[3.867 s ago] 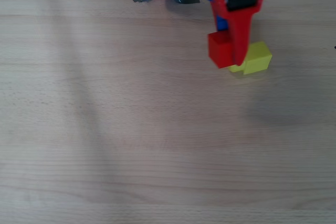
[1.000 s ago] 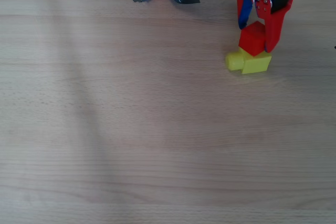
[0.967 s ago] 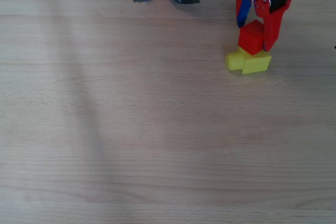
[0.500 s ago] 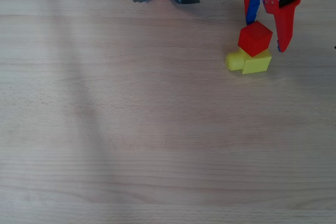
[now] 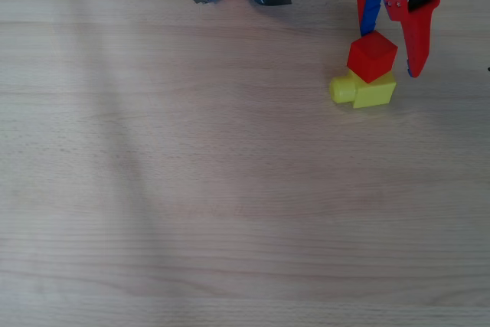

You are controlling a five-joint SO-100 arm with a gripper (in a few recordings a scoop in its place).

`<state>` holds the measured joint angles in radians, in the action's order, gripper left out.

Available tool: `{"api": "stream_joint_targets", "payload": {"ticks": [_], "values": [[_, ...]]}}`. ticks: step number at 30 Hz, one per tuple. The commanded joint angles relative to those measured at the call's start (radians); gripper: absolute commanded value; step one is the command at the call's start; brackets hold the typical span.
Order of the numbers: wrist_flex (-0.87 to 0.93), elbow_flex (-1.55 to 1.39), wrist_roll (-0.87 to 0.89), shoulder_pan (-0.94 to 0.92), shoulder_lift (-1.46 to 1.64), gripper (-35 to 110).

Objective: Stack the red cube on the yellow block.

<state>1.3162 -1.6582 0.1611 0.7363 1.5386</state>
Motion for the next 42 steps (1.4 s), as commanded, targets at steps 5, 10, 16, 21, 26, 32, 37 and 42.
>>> {"api": "stream_joint_targets", "payload": {"ticks": [5, 10, 16, 21, 26, 32, 37, 42], "values": [[0.041, 0.098, 0.032, 0.005, 0.132, 34], [0.077, 0.121, 0.044, 0.008, 0.153, 34], [0.12, 0.137, 0.063, 0.005, 0.199, 34], [0.176, 0.138, 0.087, 0.005, 0.275, 32], [0.218, 0.098, 0.13, -0.046, 0.422, 21], [0.152, -0.026, 0.112, -0.264, 0.612, 12], [0.011, -0.268, 0.106, -0.417, 0.81, 4], [-0.121, -0.557, 0.086, -0.517, 1.095, 0]]}}
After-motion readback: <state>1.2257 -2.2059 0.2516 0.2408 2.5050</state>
